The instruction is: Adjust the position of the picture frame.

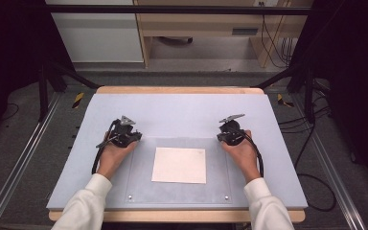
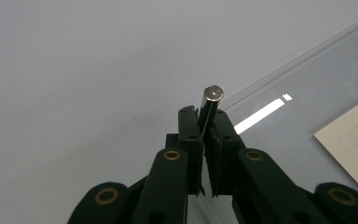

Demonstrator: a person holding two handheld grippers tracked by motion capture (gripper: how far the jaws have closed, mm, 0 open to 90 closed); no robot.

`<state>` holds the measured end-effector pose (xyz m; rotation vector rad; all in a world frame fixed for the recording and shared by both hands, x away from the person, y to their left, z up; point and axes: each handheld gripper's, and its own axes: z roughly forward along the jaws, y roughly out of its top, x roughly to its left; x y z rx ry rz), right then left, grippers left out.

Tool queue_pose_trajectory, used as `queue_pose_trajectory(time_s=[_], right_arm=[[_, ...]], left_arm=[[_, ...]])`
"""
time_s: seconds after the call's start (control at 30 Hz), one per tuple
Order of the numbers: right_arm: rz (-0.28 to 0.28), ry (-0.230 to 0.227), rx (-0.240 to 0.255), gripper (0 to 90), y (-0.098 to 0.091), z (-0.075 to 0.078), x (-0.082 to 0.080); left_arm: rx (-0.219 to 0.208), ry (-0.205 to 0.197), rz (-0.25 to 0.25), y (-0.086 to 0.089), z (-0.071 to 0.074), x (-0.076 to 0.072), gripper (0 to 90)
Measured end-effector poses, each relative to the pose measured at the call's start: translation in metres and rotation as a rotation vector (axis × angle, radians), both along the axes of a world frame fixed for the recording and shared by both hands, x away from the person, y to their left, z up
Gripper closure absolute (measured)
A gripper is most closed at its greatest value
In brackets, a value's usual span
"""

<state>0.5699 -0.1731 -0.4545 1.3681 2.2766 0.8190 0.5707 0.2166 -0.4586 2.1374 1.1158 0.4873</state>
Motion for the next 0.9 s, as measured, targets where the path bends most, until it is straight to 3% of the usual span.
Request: queue_pose_trajectory(time_s=[0.43, 0.47, 0.5, 0.53, 0.57, 0.6, 0.63, 0.77, 0.87, 0.9], right_arm=[[-0.014, -0.02, 0.032, 83.2, -0.003, -0.003, -0.001], [-0.018, -0.046, 0.037, 74.7, -0.005, -0.002, -0.004], [-0.018, -0.046, 0.037, 74.7, -0.005, -0.002, -0.004], [-0.022, -0.099, 0.04, 66.3, -0.006, 0.002, -0.011], [-0.014, -0.133, 0.053, 63.7, -0.007, 0.003, -0.014], [-0.014, -0.133, 0.053, 63.7, -0.007, 0.003, -0.014], [0.012, -0.196, 0.04, 57.9, -0.006, 0.006, -0.022], [0.023, -0.286, 0.047, 60.8, -0.005, 0.012, -0.029], [0.013, -0.294, 0.034, 64.5, -0.004, 0.012, -0.028], [-0.001, -0.276, 0.038, 69.0, -0.003, 0.011, -0.026]], left_arm=[[-0.027, -0.022, 0.016, 0.0, -0.002, -0.003, 84.3], [-0.051, -0.067, 0.022, 0.001, 0.0, -0.007, 78.8], [-0.051, -0.067, 0.022, 0.001, 0.0, -0.007, 73.2], [-0.047, -0.095, 0.027, 0.002, 0.002, -0.01, 67.8], [-0.029, -0.156, 0.016, 0.002, 0.008, -0.015, 63.8], [-0.029, -0.156, 0.016, 0.002, 0.008, -0.015, 59.4], [-0.038, -0.215, 0.016, 0.003, 0.012, -0.019, 54.6], [-0.068, -0.259, 0.015, 0.004, 0.014, -0.023, 46.4], [-0.084, -0.272, 0.013, 0.003, 0.014, -0.023, 44.4], [-0.09, -0.272, 0.012, 0.003, 0.014, -0.024, 44.3]])
